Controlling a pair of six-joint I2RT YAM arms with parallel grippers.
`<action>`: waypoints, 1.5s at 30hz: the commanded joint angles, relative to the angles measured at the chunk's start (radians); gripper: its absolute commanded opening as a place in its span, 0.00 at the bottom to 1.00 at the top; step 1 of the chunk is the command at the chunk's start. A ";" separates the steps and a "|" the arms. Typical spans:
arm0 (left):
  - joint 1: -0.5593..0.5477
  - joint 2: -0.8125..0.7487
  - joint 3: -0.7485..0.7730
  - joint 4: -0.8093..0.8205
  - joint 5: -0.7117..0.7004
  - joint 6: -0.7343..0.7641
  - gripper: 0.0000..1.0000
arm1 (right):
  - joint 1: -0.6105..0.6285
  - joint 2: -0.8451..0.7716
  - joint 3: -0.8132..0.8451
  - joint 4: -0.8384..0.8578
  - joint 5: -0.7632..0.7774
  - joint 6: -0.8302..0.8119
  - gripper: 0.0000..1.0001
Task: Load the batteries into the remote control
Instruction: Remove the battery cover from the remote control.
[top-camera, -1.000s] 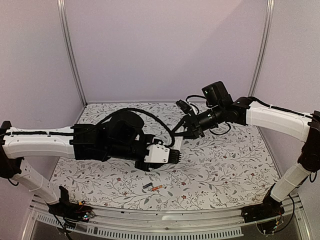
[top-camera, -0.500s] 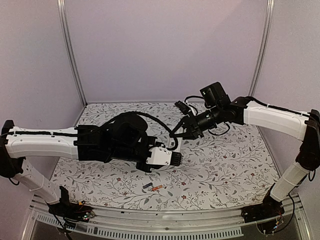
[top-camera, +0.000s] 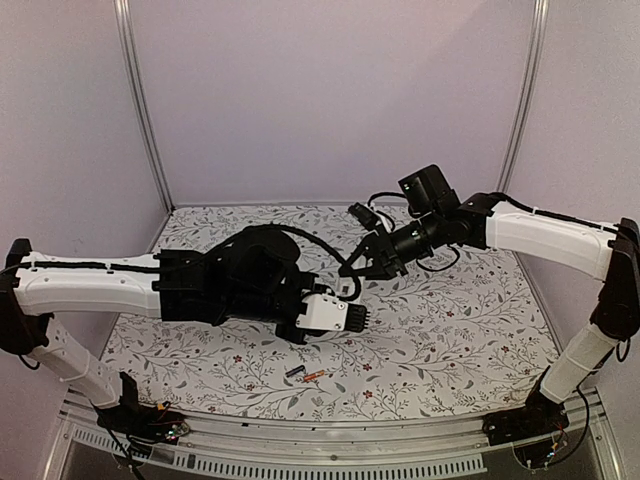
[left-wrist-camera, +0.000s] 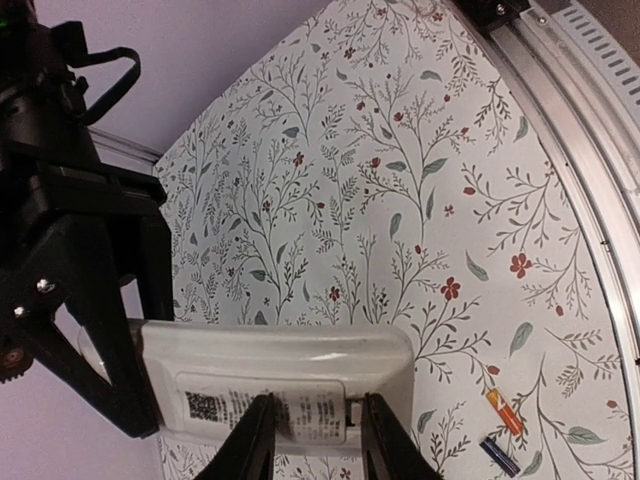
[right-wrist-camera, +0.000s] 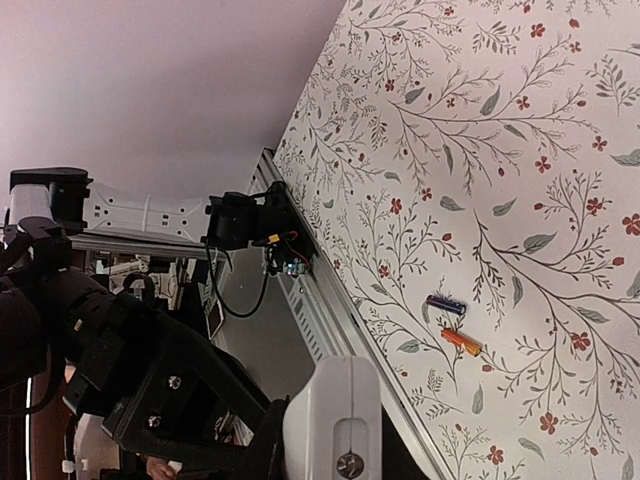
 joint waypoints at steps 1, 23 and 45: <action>0.011 0.017 -0.012 0.026 -0.082 0.041 0.31 | 0.027 0.008 0.038 -0.004 -0.103 0.014 0.00; -0.014 -0.061 -0.120 0.333 -0.199 0.135 0.25 | -0.073 0.026 -0.020 0.060 -0.108 0.083 0.00; -0.013 -0.041 -0.131 0.228 -0.190 0.096 0.40 | -0.124 -0.011 -0.056 0.140 -0.090 0.138 0.00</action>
